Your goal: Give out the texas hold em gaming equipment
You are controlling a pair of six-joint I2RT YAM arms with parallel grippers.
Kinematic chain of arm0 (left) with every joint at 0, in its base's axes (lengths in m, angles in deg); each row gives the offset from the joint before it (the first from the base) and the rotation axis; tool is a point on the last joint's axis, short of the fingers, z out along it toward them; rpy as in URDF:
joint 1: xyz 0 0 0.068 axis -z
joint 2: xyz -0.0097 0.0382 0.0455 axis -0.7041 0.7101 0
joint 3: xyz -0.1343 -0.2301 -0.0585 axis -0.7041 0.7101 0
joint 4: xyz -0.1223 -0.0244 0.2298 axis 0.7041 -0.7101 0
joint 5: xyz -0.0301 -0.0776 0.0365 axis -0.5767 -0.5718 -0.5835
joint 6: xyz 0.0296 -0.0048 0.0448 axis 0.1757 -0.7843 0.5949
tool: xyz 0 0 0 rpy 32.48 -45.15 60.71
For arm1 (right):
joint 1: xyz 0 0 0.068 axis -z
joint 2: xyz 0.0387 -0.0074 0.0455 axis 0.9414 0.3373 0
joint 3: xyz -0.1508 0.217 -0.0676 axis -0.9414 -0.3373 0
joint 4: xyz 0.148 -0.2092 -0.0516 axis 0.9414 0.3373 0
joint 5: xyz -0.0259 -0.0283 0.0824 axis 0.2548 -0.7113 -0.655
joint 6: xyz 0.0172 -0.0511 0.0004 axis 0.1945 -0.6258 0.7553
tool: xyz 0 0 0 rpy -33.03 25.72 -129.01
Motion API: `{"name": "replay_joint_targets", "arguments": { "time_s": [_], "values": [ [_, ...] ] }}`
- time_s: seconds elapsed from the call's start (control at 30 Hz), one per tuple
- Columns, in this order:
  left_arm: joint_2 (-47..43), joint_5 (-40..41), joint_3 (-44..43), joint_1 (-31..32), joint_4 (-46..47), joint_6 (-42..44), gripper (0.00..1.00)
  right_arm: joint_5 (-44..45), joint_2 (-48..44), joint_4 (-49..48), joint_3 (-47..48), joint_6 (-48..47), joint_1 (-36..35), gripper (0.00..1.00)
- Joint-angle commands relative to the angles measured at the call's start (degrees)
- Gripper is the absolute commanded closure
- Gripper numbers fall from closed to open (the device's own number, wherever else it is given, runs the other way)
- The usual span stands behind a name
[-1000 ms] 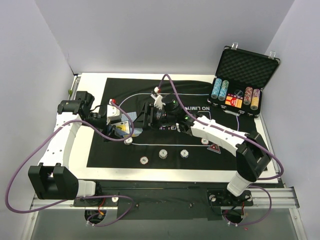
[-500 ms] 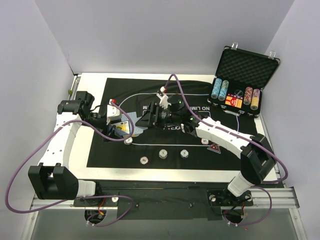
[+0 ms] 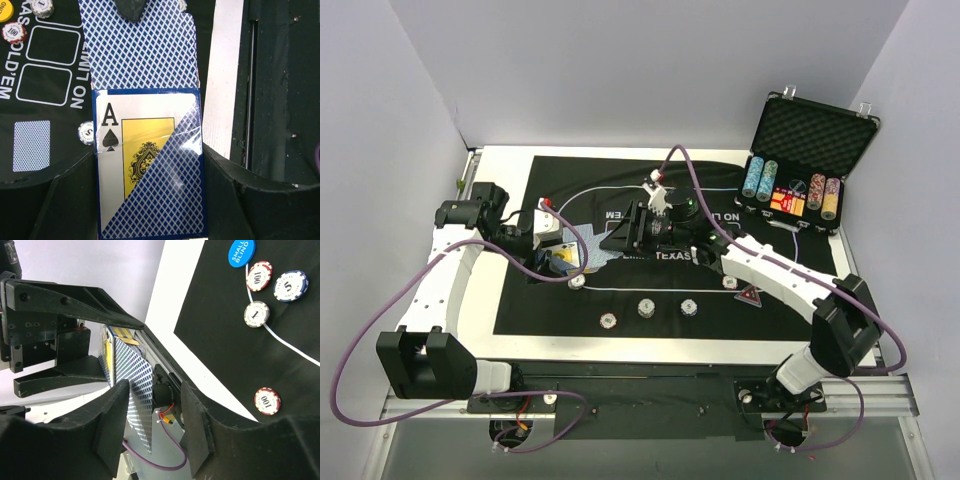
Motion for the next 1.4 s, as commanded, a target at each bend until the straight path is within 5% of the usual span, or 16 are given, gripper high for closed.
{"name": "replay_joint_targets", "arguments": {
  "time_s": [0.0,0.3,0.57,0.73,1.37],
  "values": [
    [-1.1,-4.0,-0.8,-0.3,-8.4,0.4,1.00,0.6,-4.2,0.5,-0.1,-1.2,0.8,0.60],
    [-1.1,-4.0,-1.1,-0.2,-7.7,-0.3,1.00,0.4,-6.1,0.8,-1.6,-0.6,1.9,0.79],
    [-1.2,-4.0,-1.2,-0.2,-7.5,-0.7,1.00,-1.1,-5.6,-3.3,-3.4,2.3,1.9,0.83],
    [-1.2,-3.5,-1.1,-0.3,-7.4,-0.7,1.00,-1.3,-5.5,-4.4,-3.1,3.2,2.0,1.00],
    [-0.4,-3.8,-1.6,-0.4,-7.0,-1.2,1.00,-3.4,-10.3,-3.6,-3.6,5.2,13.5,1.00]
  ]
}}
